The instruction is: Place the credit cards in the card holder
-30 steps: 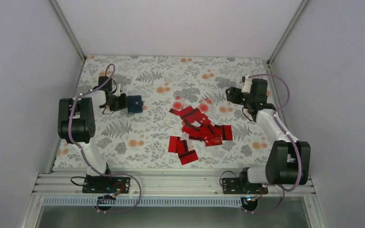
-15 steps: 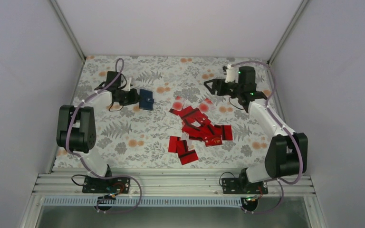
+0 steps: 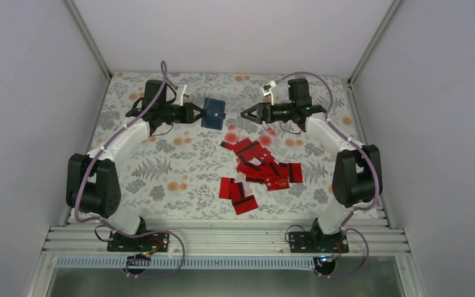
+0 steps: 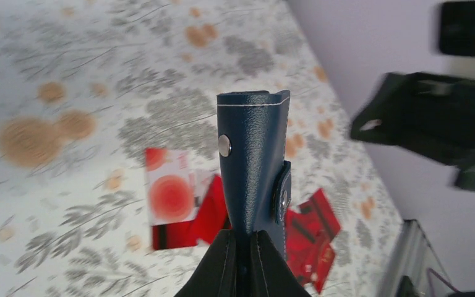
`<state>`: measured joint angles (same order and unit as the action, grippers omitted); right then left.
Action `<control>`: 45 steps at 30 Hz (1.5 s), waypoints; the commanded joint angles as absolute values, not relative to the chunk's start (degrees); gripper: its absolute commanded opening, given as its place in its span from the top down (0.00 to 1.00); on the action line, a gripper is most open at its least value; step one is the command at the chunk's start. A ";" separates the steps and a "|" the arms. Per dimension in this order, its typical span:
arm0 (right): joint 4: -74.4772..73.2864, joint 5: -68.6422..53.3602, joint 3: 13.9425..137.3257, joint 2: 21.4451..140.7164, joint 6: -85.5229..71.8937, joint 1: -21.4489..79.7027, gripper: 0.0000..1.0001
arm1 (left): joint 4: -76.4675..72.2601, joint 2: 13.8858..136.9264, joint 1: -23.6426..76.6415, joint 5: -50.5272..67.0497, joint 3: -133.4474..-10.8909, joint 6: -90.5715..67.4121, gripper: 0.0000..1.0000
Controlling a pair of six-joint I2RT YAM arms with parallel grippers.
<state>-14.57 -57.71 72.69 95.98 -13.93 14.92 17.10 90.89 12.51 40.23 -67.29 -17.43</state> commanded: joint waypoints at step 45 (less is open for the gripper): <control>-27.20 -95.07 93.83 106.32 -2.33 22.91 0.96 | 22.33 86.43 16.65 77.91 -73.97 -4.79 0.27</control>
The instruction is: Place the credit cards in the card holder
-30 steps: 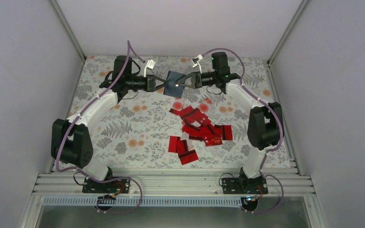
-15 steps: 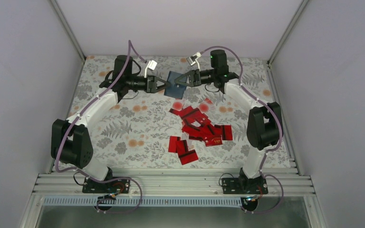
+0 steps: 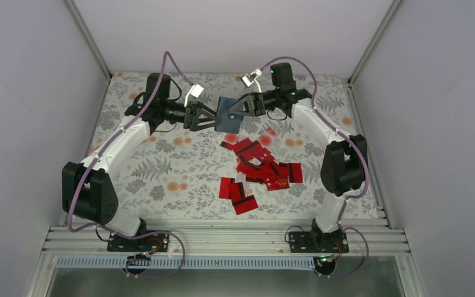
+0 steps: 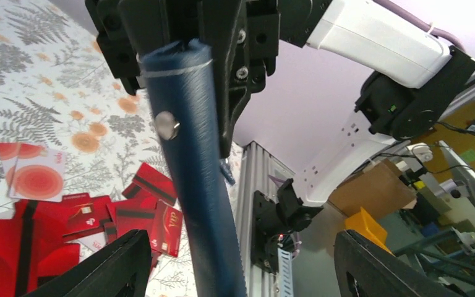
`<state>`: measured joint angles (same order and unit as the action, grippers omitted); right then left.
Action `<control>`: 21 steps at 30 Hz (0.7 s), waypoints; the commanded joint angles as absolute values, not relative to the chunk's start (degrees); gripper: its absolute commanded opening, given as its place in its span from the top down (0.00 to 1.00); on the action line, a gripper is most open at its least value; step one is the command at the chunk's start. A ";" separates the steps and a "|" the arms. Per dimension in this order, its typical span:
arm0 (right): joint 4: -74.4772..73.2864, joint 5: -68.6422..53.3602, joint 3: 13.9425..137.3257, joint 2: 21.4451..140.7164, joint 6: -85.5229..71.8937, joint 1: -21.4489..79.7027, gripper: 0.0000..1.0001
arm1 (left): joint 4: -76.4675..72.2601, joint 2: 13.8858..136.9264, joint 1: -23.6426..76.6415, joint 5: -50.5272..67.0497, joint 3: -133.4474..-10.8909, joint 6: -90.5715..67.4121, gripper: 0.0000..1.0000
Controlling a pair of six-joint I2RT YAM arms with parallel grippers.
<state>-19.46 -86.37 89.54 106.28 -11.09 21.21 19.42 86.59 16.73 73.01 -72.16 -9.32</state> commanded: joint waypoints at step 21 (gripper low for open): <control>-27.67 -65.99 94.50 103.41 -6.84 25.07 0.01 | 20.46 86.29 17.01 64.61 -75.39 -11.62 0.98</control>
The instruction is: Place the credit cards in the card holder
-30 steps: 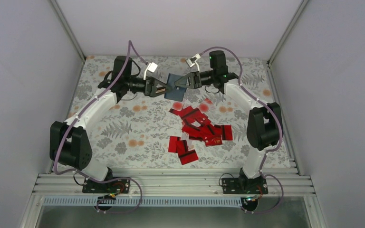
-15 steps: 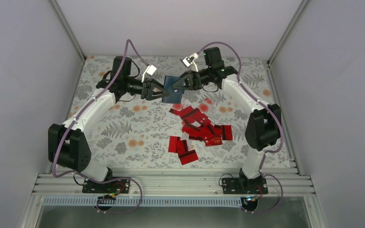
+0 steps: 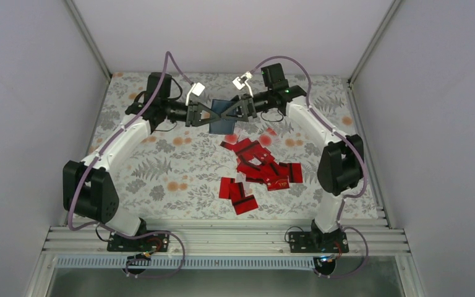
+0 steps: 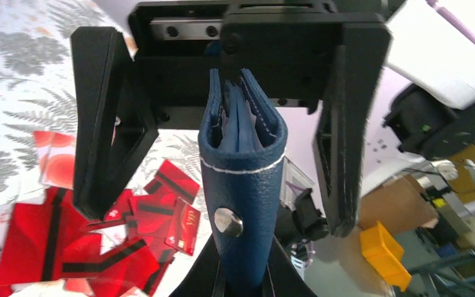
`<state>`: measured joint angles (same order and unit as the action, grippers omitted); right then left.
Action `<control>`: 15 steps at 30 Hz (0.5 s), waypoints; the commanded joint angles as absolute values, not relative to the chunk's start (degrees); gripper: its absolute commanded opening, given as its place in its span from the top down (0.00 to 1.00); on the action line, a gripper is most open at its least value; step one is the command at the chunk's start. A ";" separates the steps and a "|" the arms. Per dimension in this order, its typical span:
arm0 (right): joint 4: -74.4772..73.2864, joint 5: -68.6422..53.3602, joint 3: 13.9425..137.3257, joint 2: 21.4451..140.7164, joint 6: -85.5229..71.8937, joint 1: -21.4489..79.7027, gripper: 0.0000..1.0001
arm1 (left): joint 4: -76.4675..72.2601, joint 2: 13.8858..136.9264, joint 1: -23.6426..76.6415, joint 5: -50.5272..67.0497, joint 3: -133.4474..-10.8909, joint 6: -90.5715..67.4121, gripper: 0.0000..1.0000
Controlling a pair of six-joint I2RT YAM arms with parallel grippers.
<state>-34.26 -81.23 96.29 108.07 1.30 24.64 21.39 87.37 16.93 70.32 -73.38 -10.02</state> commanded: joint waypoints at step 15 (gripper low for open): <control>-21.09 -29.82 82.46 84.28 -24.85 22.26 0.01 | 23.68 80.75 17.45 40.26 -72.90 -14.33 0.98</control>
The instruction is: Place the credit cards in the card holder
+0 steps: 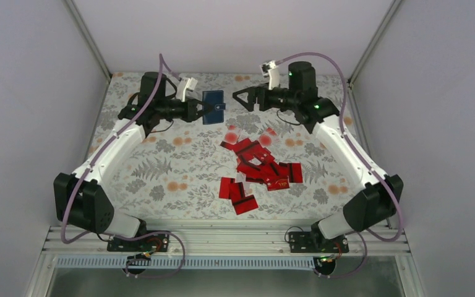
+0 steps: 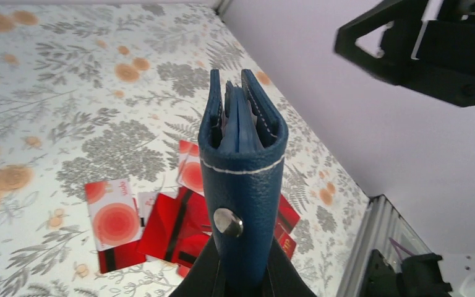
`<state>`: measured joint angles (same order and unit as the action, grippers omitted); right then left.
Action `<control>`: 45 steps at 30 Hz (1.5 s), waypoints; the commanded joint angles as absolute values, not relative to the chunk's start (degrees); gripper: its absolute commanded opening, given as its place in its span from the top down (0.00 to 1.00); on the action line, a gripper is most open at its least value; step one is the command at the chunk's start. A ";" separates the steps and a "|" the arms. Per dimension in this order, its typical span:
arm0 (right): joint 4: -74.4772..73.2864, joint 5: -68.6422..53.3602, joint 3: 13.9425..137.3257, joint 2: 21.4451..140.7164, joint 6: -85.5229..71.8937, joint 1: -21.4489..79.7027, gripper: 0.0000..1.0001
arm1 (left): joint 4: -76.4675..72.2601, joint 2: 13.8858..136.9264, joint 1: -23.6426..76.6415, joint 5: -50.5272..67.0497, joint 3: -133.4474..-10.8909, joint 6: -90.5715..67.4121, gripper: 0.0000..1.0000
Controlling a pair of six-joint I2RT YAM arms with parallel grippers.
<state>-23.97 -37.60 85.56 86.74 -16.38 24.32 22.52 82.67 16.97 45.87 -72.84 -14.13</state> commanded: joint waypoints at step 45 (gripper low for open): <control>-30.02 -21.72 80.11 89.11 -46.25 40.05 0.58 | 26.52 72.77 35.13 15.85 -67.73 -24.25 0.98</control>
